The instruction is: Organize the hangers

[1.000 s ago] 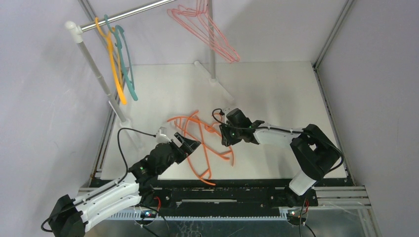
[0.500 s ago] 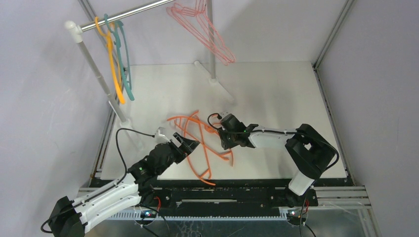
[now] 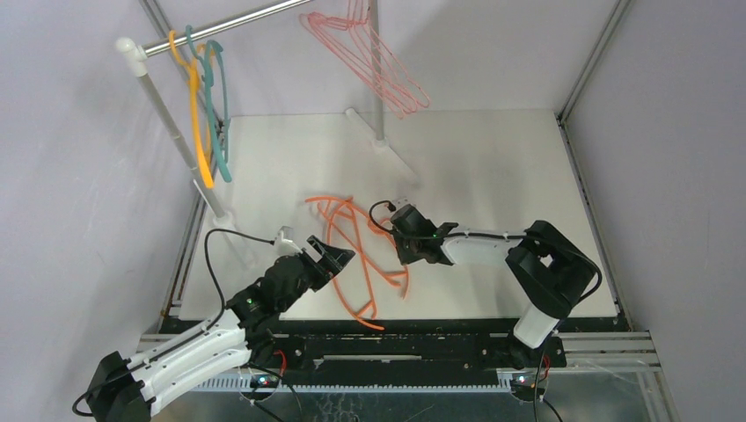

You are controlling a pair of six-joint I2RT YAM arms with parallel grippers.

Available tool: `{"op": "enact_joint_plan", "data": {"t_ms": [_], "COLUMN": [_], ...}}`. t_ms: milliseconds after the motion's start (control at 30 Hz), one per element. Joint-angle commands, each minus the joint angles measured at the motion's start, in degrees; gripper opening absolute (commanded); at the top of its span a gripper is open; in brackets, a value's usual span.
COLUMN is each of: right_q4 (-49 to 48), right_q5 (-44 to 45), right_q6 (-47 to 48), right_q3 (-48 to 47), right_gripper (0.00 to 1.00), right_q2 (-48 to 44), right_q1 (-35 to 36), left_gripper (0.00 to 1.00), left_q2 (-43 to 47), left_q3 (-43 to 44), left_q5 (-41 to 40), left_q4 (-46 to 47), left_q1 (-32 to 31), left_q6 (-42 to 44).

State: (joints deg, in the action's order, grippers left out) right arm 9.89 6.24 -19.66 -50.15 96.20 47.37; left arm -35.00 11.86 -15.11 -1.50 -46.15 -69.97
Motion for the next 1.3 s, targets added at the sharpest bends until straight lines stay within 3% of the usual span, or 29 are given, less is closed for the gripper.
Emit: {"op": "enact_joint_plan", "data": {"t_ms": [0,300,467,1000,1267], "right_q4": [2.4,8.56,9.58,0.32,-2.56], "right_q5": [4.3,19.39,19.32,7.25,5.99], "right_q6": [1.46,6.25,5.94,-1.5,-4.6], "right_q3": [1.32,-2.83,-3.6,-0.83,-0.67], "right_gripper": [0.0,0.0,0.0,0.0,0.0], "right_q2": [-5.91,-22.34,-26.0,-18.08,-12.18], "right_q1": [2.78,10.3,11.43,17.34,20.48], "left_gripper": [0.98,0.98,0.98,0.98,0.98], "left_q2": [0.45,-0.94,-1.59,-1.07,-0.9], "left_q3": [2.12,2.4,2.81,2.48,1.95], "left_q5": [-1.31,-1.54,-1.49,-1.71,-1.83], "left_q4": [0.53,0.67,1.19,1.06,1.06], "left_q1": [-0.34,-0.34,-0.34,-0.34,-0.34], "left_q6": [1.58,1.99,2.49,2.92,2.89]}}
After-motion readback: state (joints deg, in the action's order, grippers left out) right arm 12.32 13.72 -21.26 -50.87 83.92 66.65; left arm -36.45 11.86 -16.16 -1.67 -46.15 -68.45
